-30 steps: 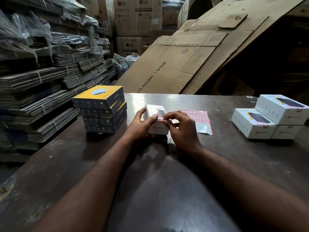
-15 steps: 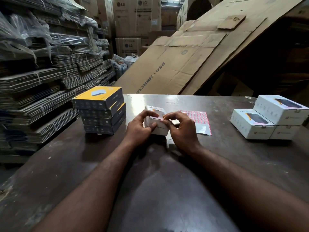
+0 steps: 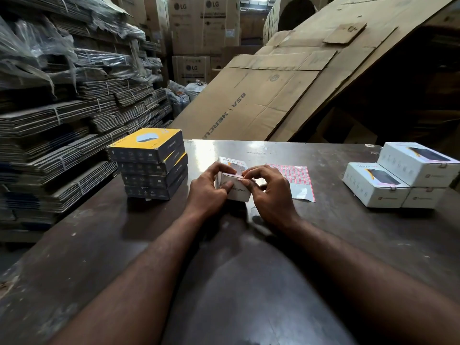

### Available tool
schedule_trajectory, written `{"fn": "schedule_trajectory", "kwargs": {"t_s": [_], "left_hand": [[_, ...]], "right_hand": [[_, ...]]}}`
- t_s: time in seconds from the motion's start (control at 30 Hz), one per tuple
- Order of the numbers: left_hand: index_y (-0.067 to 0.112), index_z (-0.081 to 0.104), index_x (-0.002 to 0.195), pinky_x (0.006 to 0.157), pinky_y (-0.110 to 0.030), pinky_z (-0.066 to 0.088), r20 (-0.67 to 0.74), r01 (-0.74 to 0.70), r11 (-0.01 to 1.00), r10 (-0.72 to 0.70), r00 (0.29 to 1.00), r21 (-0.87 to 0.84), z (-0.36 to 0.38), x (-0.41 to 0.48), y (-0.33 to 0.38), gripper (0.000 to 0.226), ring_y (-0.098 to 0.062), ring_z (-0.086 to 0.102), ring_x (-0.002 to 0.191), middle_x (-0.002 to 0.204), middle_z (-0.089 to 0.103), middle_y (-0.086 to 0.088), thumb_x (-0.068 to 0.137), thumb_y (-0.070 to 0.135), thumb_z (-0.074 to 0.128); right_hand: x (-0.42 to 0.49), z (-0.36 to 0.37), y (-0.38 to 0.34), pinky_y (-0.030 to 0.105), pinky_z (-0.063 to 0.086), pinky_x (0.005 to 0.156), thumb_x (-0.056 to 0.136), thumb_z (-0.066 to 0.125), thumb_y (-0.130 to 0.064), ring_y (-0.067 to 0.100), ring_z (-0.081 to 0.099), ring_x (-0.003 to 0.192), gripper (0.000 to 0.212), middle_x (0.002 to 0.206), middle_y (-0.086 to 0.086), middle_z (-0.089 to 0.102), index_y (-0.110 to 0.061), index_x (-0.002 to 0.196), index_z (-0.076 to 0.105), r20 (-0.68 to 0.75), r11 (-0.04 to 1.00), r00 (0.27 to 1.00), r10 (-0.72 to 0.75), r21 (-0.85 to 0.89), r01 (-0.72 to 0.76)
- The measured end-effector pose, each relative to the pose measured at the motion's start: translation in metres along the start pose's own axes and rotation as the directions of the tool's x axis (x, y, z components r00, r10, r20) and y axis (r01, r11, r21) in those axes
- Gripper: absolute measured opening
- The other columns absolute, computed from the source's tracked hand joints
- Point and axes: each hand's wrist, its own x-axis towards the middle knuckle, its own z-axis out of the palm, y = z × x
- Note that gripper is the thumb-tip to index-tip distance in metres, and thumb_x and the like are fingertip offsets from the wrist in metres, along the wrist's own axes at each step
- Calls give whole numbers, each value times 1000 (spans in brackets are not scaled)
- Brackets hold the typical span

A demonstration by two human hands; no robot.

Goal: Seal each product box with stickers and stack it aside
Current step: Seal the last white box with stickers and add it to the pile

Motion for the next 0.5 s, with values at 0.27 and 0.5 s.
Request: {"fn": "schedule_trajectory", "kwargs": {"t_s": [0.27,0.5], "left_hand": [[34,69,100,81,-20,44,-23,10,999,-9,1000,32,-6,-4,7,20,-5,57,98,100,67,7,91,16,69],[39,66,97,69,-14,41,-16,-28,997,29,999,68,-4,-7,12,25,-9,61,95,101,74,-1,90,14,69]], "right_hand": [[-1,4,1,38,55,66,85,75,-9,16,63,91,14,93,-6,67,-22,86,69,-13,998,999,-50,-29,50],[0,4,7,46,56,73,86,73,-14,16,61,91,7,94,-7,65,-19,88,70,-19,995,997,-80,-65,78]]}}
